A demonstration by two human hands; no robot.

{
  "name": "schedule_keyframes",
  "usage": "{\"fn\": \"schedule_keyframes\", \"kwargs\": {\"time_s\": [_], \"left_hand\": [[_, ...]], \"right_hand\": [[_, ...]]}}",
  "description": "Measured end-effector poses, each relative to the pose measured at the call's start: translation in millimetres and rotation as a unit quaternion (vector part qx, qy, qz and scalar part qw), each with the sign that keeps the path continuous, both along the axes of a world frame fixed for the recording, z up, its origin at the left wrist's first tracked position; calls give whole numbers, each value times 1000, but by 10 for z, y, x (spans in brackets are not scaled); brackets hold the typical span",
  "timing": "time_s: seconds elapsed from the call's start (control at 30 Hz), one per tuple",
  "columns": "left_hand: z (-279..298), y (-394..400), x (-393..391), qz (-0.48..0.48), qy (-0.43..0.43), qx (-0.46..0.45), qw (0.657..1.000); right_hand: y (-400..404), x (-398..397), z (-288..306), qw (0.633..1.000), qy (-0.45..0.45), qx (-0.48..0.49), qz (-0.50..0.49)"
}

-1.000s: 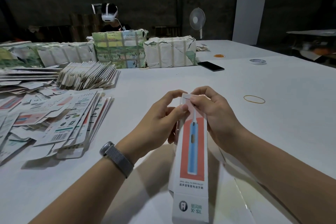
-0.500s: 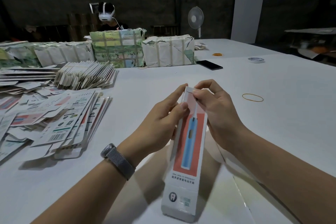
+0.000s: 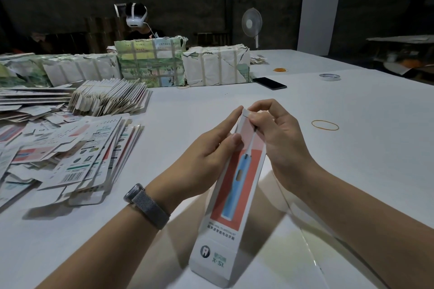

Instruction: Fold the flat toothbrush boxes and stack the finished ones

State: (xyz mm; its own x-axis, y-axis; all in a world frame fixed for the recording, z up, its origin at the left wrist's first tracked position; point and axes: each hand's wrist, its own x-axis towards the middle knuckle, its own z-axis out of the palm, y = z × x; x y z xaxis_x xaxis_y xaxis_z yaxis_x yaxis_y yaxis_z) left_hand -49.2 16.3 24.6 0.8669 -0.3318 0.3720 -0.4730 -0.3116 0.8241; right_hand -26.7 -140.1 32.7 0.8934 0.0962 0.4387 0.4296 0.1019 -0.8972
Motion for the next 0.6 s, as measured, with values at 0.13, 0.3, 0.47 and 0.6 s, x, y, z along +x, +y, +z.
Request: {"fn": "schedule_keyframes", "kwargs": {"time_s": [0.13, 0.3, 0.47, 0.6], "left_hand": [[12, -11, -13, -9, -2, 2, 1000], [19, -21, -20, -18, -4, -1, 1000], [-18, -8, -4, -16, 2, -2, 1000], [-54, -13, -4, -6, -1, -11, 1000]], "right_hand": [[3, 3, 10, 1000, 10, -12, 2], [0, 12, 19, 1000, 19, 6, 14], [-4, 28, -1, 1000, 20, 6, 15], [9, 31, -22, 1000, 12, 1, -2]]}}
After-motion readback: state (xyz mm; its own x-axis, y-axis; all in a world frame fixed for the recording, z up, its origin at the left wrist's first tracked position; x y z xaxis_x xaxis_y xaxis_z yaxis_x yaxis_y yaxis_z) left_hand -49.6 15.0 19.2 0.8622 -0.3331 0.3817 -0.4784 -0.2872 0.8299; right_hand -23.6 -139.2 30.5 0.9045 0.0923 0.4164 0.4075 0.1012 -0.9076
